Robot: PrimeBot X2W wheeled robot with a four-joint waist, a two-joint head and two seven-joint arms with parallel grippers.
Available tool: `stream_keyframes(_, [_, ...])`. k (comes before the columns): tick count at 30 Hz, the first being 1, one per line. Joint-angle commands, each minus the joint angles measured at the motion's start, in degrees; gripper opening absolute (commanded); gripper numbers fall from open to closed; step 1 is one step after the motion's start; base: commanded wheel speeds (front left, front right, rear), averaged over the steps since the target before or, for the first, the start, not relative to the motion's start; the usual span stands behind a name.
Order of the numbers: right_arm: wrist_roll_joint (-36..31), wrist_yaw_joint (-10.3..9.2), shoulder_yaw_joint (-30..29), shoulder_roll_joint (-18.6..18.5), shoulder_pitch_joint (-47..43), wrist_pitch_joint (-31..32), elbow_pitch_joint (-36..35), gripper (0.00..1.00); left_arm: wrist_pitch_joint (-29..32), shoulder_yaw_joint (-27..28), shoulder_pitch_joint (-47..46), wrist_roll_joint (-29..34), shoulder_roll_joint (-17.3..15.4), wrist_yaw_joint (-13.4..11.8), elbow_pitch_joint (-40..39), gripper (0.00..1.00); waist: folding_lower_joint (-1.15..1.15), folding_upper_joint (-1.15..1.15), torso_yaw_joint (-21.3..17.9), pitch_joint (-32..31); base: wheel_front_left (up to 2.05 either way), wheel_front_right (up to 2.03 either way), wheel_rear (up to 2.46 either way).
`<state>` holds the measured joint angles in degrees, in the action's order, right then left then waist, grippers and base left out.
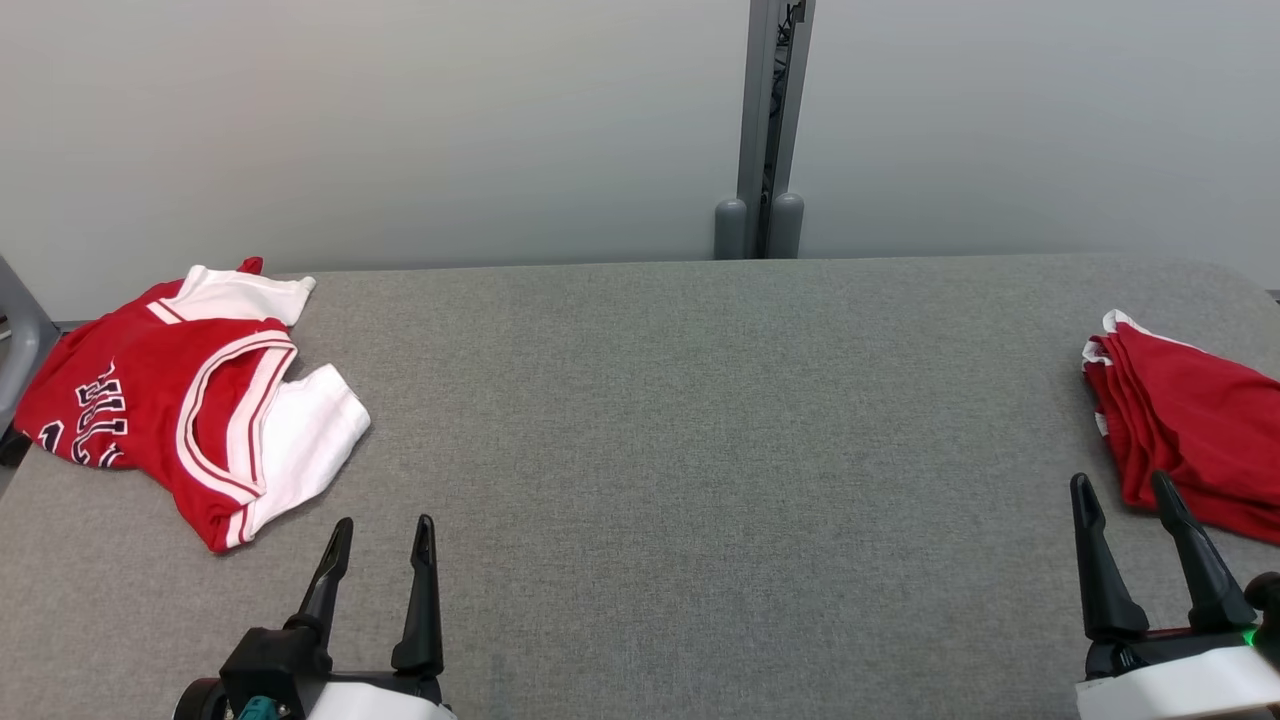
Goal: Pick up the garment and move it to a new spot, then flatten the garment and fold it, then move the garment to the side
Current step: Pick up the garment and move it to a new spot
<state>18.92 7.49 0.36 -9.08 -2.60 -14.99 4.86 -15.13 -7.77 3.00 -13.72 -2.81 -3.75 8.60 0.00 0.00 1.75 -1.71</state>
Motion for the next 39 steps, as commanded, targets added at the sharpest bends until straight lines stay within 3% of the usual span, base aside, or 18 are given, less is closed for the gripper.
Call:
stream_keyframes(1, [-0.18,0.01,-0.10,-0.31,0.49,-0.26,0.28,1.00,-0.01,0.04,-0.99,-0.17,-0.19,0.19,0.19,1.00,0.00,0.00,0.00,-0.02,0.00,0.00,0.00])
stream_keyframes(10, [0.21,0.01,1.58,-0.35,0.90,-0.26,0.39,1.00,-0.01,-0.07,-1.51,0.39,-0.22,0.46,0.75,1.00,0.00,0.00,2.51,0.08,0.00,0.00,0.00])
stream_keyframes(28, [1.95,0.01,6.95,0.21,1.09,-0.26,2.45,1.00,0.00,1.16,-1.68,1.07,-0.18,-0.17,2.74,1.00,0.00,0.00,19.83,-0.25,0.00,0.00,0.00])
stream_keyframes(39, [2.42,0.01,9.95,-0.55,1.55,-0.26,3.10,1.00,-0.01,1.66,-1.62,1.53,-0.18,0.20,3.24,1.00,0.00,0.00,24.06,0.12,0.00,0.00,0.00])
